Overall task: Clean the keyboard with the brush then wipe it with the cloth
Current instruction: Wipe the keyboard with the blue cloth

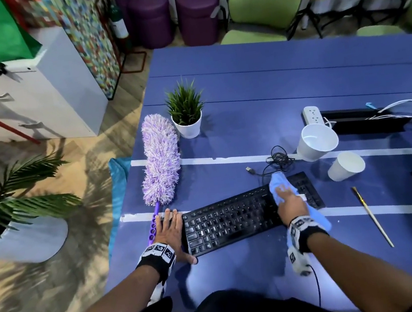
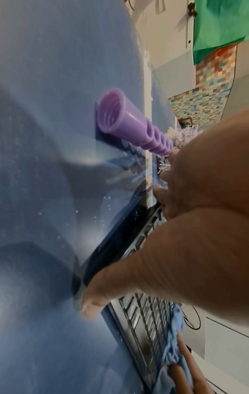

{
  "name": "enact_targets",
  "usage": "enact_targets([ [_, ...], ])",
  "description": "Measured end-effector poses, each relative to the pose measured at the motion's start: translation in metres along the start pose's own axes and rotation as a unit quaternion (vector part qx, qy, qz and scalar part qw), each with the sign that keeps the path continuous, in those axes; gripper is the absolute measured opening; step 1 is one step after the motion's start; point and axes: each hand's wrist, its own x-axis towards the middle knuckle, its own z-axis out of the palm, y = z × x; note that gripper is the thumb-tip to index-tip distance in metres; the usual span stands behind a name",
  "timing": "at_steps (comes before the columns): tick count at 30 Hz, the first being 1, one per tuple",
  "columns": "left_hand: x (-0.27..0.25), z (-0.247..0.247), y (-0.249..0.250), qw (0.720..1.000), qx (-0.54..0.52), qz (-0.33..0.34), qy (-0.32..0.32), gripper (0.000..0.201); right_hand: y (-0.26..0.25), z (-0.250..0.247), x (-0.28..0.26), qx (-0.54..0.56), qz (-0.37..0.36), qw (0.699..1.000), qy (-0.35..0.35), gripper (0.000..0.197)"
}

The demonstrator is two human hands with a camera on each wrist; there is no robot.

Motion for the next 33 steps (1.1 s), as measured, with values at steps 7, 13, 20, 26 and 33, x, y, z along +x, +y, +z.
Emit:
enact_targets([
  [7,-0.002,-0.004,0.003,1.0,-0.003,-0.002,0.008,0.15,-0.07,-0.002,0.0,0.033,-0.127,0.991,-0.003,0.039],
  [13,-0.006,-0.004,0.002,1.0,0.01,-0.008,0.019,0.146,-0.07,0.007,0.006,0.054,-0.139,0.986,-0.07,0.025],
  [20,-0.005,-0.004,0.0,1.0,-0.006,-0.001,0.019,0.148,-0.122,0.047,-0.026,0.033,-0.145,0.989,0.018,0.051],
  [26,-0.004,-0.001,-0.002,1.0,-0.005,0.001,0.025,0.152,-0.194,0.088,-0.076,-0.049,-0.358,0.929,-0.077,0.062],
  [33,-0.001,0.001,-0.007,0.999,-0.019,0.013,0.031,0.152,-0.086,0.031,-0.044,-0.036,-0.273,0.959,-0.061,0.059],
])
